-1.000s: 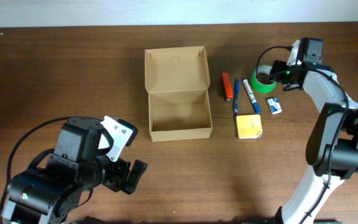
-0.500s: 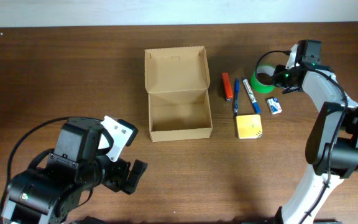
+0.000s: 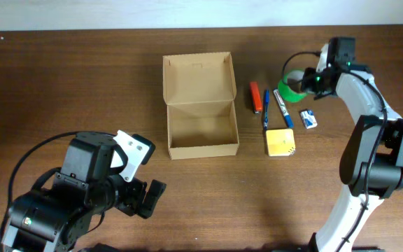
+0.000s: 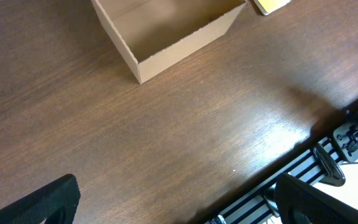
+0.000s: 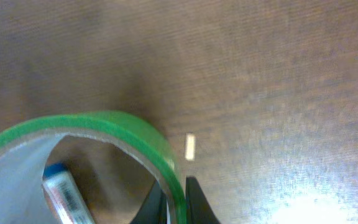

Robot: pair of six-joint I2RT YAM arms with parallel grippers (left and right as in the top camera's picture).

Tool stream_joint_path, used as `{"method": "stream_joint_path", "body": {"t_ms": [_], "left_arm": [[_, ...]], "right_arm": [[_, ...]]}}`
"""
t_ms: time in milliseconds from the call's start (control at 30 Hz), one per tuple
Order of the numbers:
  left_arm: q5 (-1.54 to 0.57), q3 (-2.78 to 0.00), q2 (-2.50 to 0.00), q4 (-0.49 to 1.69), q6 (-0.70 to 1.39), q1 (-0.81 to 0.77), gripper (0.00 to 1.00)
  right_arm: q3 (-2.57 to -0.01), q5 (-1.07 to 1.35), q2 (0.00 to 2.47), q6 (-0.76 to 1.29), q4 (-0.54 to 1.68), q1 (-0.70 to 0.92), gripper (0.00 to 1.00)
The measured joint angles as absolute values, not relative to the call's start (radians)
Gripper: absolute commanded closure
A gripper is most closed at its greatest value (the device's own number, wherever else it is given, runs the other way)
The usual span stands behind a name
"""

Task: Pack container
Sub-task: 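Lift the green tape with the right gripper and lower it into the box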

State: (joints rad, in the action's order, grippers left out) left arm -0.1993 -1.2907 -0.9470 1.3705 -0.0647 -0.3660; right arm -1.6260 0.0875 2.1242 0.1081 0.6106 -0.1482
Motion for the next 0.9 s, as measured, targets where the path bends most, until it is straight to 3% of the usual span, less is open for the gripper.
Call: {"method": "stream_joint_path", "body": {"t_ms": [433, 900], "left_arm": [[-0.199, -1.291, -0.947, 1.371, -0.065, -0.366, 0.0], [-0.199, -1.291, -0.947, 1.37, -0.065, -0.366, 0.01]], "right_arm": [[-2.035, 0.073, 2.131, 0.109, 0.983, -0.096, 0.96], [-2.164, 0.073, 2.131, 0.109, 1.245, 0.145, 0.96]]}}
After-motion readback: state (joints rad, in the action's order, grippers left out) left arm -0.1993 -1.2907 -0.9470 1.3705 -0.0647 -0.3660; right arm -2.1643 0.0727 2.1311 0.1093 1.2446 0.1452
